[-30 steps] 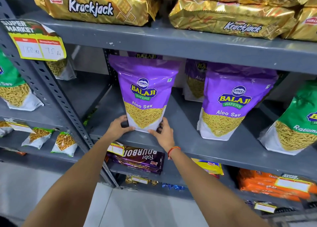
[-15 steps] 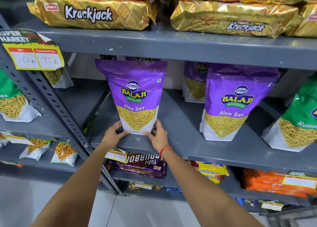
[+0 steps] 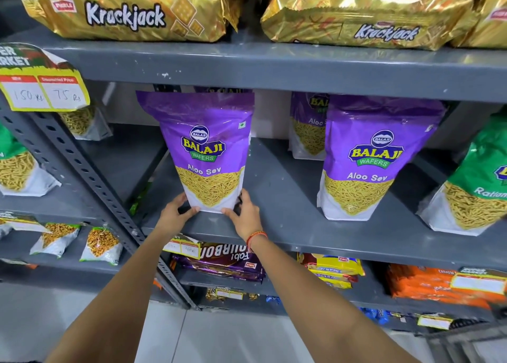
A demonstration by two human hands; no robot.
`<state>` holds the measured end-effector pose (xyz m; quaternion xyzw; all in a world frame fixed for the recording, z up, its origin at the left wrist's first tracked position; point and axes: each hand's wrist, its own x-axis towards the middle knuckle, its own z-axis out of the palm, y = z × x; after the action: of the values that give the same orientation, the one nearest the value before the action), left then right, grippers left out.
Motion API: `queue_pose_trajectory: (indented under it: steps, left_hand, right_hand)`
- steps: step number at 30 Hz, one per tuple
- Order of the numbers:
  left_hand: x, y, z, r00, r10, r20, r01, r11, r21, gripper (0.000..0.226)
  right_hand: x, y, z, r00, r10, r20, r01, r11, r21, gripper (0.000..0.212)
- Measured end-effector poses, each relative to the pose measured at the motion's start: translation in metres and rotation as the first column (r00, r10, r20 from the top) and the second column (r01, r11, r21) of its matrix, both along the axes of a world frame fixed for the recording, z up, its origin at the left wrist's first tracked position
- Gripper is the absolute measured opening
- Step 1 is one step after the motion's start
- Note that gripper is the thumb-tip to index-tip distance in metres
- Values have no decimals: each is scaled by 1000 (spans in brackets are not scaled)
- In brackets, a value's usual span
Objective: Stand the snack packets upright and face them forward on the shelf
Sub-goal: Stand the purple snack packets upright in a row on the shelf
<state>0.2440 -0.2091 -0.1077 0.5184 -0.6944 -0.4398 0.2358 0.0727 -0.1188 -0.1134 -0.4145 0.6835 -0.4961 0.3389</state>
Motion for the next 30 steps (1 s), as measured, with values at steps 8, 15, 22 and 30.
queue_pose_trajectory:
  steps: [8,15,22,30]
  left_hand:
    - [-9,32,0,962,252,-108,-260,964,-63,49]
    - [-112,119,12,925,181,-334,-267,935,-234,21]
    - [-233,134,14,943,-315,-111,323,945,61,103]
    - [-249,128,-5,944,-322,-73,324,946,12,65]
  right_hand:
    - [-25,41,1,997,-68,26,70,993,-96,63]
    - [-128,138,-1,742,-663,99,657,689,-306,28]
    - [-228,158,5,836,-513,197,537,838,-95,96]
    - [-222,150,3,918,-381,115,392,915,-95,60]
